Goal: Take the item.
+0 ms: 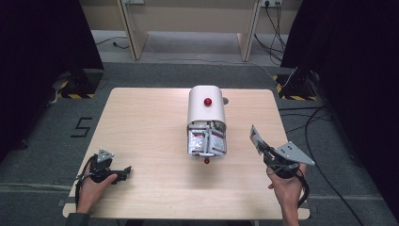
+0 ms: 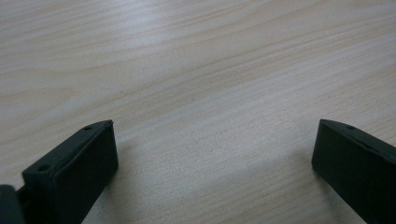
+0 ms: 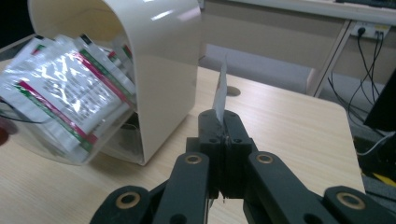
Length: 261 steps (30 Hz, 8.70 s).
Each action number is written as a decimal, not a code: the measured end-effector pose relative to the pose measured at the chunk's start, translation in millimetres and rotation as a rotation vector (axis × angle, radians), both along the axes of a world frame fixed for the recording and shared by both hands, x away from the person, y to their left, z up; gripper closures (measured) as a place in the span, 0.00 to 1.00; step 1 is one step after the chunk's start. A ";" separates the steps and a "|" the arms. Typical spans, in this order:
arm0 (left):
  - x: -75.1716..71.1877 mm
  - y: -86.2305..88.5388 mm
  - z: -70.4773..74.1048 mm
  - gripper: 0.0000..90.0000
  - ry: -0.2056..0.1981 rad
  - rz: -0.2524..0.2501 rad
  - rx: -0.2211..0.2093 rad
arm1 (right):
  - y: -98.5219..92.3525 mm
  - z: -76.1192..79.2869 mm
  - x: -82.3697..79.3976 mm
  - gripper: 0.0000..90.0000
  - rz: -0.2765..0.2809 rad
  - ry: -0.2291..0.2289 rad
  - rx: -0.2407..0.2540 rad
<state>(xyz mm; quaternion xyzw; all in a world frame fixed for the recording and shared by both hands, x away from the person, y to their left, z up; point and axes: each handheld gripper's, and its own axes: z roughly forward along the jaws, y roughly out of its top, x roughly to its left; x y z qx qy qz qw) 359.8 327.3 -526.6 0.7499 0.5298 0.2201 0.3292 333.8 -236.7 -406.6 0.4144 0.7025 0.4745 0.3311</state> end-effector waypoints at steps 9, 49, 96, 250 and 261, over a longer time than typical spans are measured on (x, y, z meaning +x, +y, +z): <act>0.0 0.0 0.0 0.00 0.000 0.000 0.000 | -8.6 -13.8 10.5 0.99 -0.032 0.034 -0.019; 0.0 0.0 0.0 0.00 0.000 0.000 0.000 | -29.0 -61.8 38.9 0.99 -0.134 0.136 -0.105; 0.0 0.0 0.0 0.00 0.000 0.000 0.000 | -23.6 -92.1 59.3 0.96 -0.162 0.174 -0.216; -1.3 0.5 0.0 0.00 -0.001 -0.005 0.001 | 17.4 -82.1 -4.9 0.19 0.023 0.290 -0.009; -1.3 0.5 0.0 0.00 0.000 -0.005 0.001 | 20.4 -85.9 -12.5 0.19 0.040 0.301 -0.017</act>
